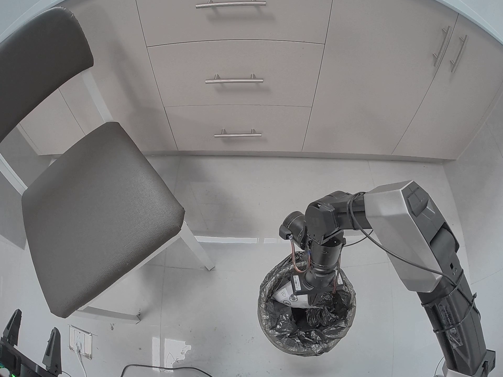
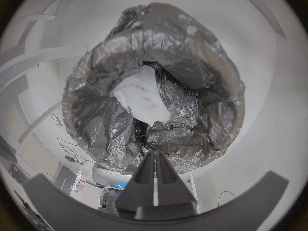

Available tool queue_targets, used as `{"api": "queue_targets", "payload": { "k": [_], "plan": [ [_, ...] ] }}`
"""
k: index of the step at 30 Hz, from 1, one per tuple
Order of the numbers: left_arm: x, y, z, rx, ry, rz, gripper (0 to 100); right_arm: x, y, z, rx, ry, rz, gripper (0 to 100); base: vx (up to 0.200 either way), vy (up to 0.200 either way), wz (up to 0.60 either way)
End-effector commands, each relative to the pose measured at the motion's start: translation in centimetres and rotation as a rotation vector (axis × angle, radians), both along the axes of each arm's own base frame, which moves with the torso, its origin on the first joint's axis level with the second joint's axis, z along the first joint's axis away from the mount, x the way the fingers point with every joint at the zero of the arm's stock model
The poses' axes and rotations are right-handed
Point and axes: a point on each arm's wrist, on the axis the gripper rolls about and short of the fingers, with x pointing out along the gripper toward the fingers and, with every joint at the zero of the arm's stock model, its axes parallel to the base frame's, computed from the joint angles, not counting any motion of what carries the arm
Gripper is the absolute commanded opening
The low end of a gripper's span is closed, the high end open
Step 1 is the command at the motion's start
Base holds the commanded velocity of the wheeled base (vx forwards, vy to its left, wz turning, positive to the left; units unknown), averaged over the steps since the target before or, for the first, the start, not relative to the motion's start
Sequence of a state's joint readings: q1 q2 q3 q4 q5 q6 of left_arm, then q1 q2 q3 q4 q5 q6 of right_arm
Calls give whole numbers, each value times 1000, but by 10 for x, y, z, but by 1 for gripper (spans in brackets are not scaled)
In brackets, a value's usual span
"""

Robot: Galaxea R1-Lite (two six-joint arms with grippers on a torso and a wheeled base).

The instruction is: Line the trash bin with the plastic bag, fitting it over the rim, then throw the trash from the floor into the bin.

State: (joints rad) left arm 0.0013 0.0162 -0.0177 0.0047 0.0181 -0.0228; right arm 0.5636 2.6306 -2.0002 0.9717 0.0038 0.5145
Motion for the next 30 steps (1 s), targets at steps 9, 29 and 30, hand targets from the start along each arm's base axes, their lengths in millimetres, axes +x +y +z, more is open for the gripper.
{"api": "queue_targets", "payload": {
  "k": [9, 29, 30],
  "plan": [
    [0, 0, -5, 0, 1, 1, 100, -2, -4, -57, -47, 131, -8, 0, 0, 0, 0],
    [0, 0, -5, 0, 1, 1, 100, -7, -11, -116, -100, 210, -14, 0, 0, 0, 0],
    [0, 0, -5, 0, 1, 1, 100, -6, -11, -116, -95, 202, -14, 0, 0, 0, 0]
  ]
}}
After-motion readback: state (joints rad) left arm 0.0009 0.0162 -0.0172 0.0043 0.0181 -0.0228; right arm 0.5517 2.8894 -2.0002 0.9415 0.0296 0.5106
